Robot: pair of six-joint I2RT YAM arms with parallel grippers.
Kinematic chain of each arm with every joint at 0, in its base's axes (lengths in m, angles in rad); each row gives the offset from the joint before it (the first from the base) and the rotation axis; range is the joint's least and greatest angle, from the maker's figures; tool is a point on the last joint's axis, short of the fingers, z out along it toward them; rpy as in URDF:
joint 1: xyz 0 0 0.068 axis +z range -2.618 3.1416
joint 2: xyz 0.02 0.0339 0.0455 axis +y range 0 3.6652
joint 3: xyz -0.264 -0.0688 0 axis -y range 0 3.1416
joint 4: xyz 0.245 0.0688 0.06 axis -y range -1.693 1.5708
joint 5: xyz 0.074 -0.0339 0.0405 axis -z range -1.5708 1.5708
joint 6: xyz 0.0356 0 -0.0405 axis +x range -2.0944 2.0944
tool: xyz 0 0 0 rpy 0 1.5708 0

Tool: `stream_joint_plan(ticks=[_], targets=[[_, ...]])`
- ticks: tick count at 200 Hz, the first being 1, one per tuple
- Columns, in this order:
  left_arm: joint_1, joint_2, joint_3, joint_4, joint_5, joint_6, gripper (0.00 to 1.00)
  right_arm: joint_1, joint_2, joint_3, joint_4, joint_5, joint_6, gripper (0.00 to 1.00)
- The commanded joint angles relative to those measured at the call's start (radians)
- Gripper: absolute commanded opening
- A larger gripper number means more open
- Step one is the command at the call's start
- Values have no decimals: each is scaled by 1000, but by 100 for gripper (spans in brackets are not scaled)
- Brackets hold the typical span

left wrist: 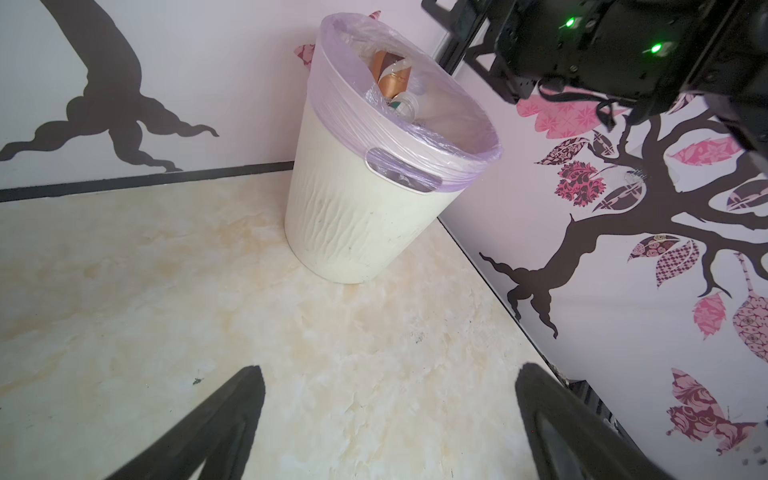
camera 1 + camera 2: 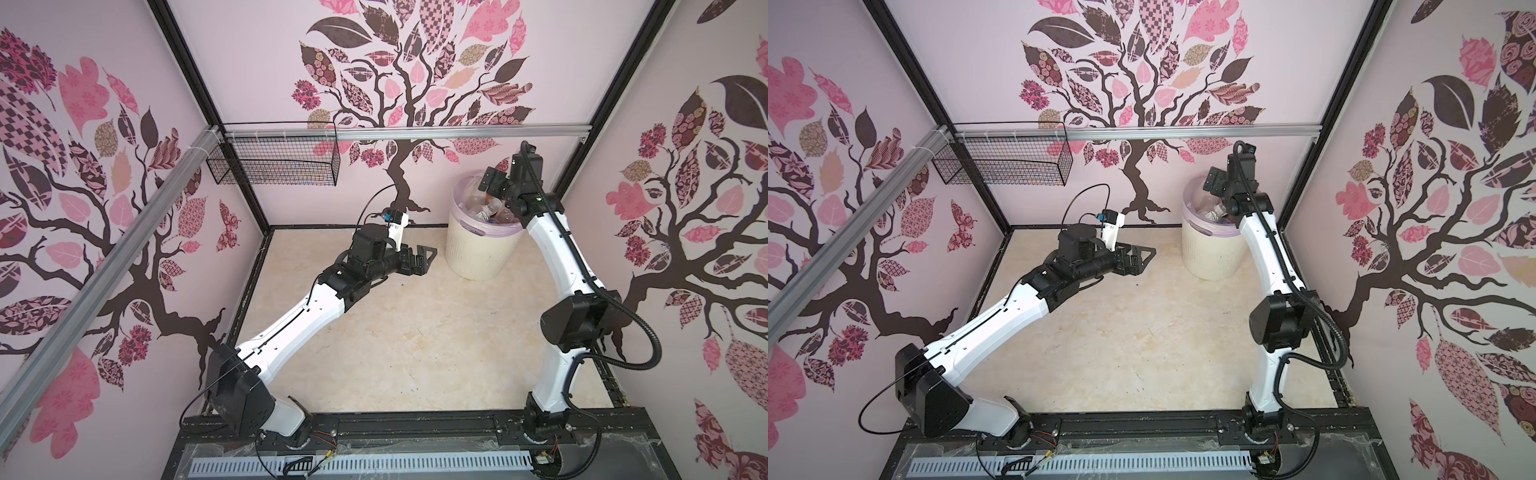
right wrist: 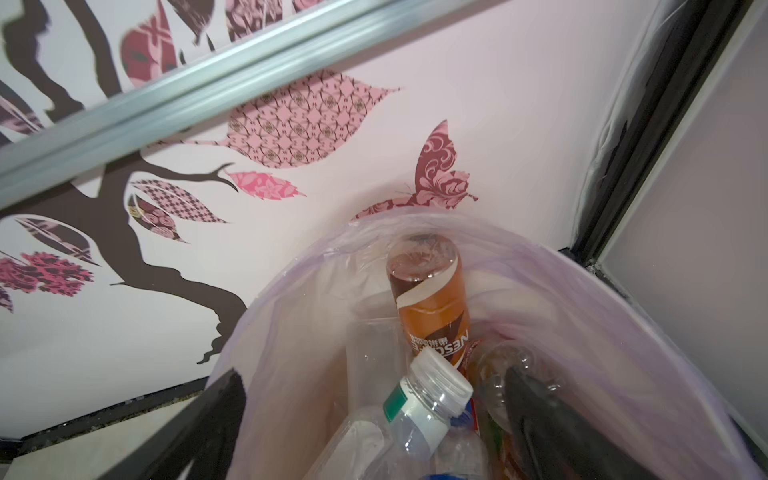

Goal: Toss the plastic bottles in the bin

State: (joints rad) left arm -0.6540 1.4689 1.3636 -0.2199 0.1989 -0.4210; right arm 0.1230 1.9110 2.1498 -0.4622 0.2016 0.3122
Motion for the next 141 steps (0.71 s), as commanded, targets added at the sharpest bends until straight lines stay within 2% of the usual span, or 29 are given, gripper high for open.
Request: stream_joint_plan(ticks=[1,38,70,141], targets=[[3,0,-27,26,24,-15,98,0,-144,31,57,6,-16,99],[4,-28,-42,27,21,-24,98,0,-184,30,38,-6,-16,100],[4,-51,-34,-20,-19,-1,98,0,-238,-49,31,-13,-17,100],[17,-166,-62,-74,-159,104,98,6,-510,-466,130,-132,27,99]])
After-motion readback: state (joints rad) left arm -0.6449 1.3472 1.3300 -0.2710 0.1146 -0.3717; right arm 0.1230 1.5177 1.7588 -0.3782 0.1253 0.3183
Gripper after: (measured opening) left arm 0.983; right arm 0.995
